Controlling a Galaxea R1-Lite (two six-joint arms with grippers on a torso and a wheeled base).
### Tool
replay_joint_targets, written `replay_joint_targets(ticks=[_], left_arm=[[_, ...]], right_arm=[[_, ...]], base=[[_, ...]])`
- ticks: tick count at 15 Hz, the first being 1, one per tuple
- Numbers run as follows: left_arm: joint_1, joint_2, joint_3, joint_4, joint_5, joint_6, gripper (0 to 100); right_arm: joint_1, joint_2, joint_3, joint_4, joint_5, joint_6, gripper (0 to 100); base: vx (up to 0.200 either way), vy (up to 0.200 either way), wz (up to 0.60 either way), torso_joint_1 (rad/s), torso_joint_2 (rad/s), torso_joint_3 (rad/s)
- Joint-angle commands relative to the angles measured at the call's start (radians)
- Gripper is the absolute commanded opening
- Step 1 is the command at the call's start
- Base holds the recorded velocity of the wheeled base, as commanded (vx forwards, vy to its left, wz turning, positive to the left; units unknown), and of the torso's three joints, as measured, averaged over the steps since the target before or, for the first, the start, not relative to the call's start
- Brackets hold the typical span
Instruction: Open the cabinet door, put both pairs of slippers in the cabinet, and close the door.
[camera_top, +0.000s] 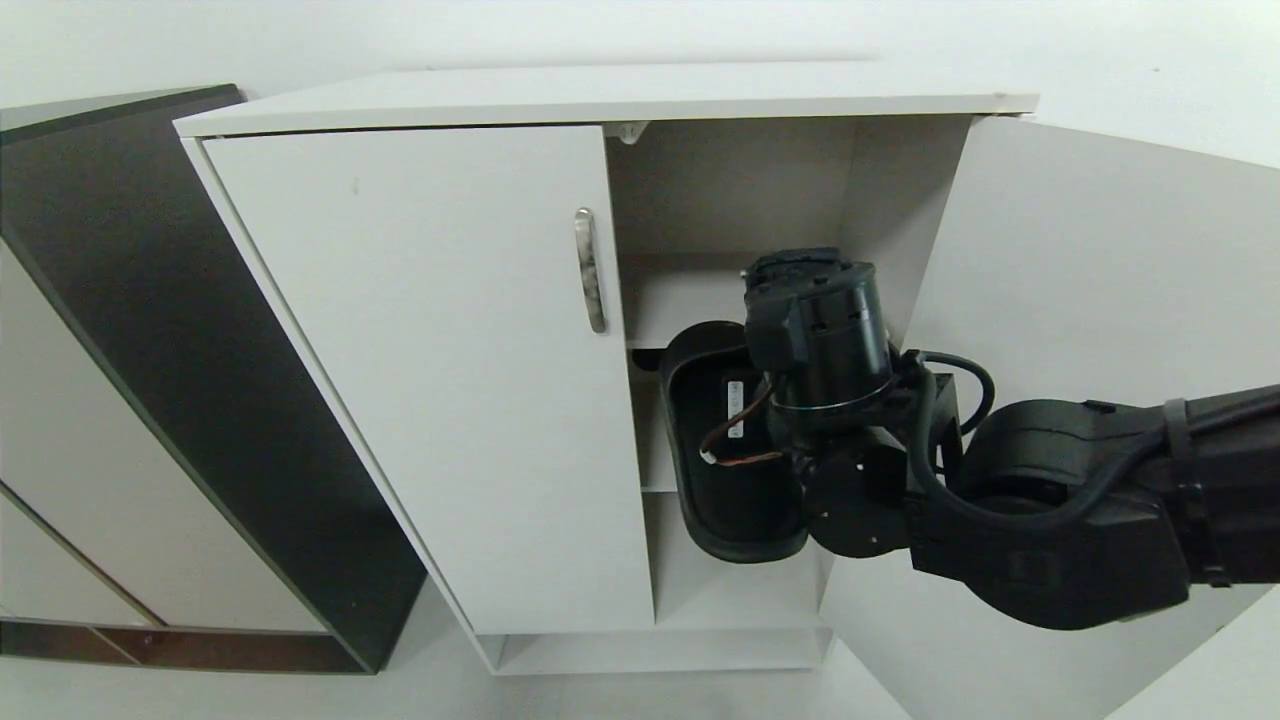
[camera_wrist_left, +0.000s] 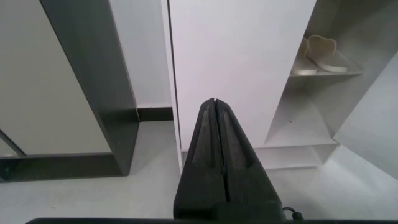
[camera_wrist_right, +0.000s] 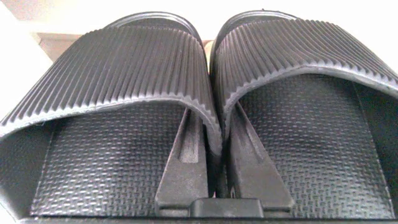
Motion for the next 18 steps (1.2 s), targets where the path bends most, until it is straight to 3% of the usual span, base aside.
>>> replay_joint_targets(ticks=[1, 12, 18], left_arm=[[0.000, 0.001, 0.000, 0.000, 0.000, 0.000, 0], [0.000, 0.001, 0.000, 0.000, -0.001, 0.001, 0], [0.000, 0.001, 0.000, 0.000, -0.001, 0.000, 0]], right_arm=[[-0.003, 0.008, 0.000, -0.003, 0.000, -0.002, 0], [-0.021, 0.018, -0.020, -0.003, 0.000, -0.006, 0], [-0.033, 0.055, -0.066, 0.002, 0.004, -0.008, 0]], base=[[0.000, 0.000, 0.00, 0.000, 0.00, 0.000], [0.200, 0.000, 0.00, 0.004, 0.00, 0.002], [0.000, 0.000, 0.00, 0.000, 0.00, 0.000]])
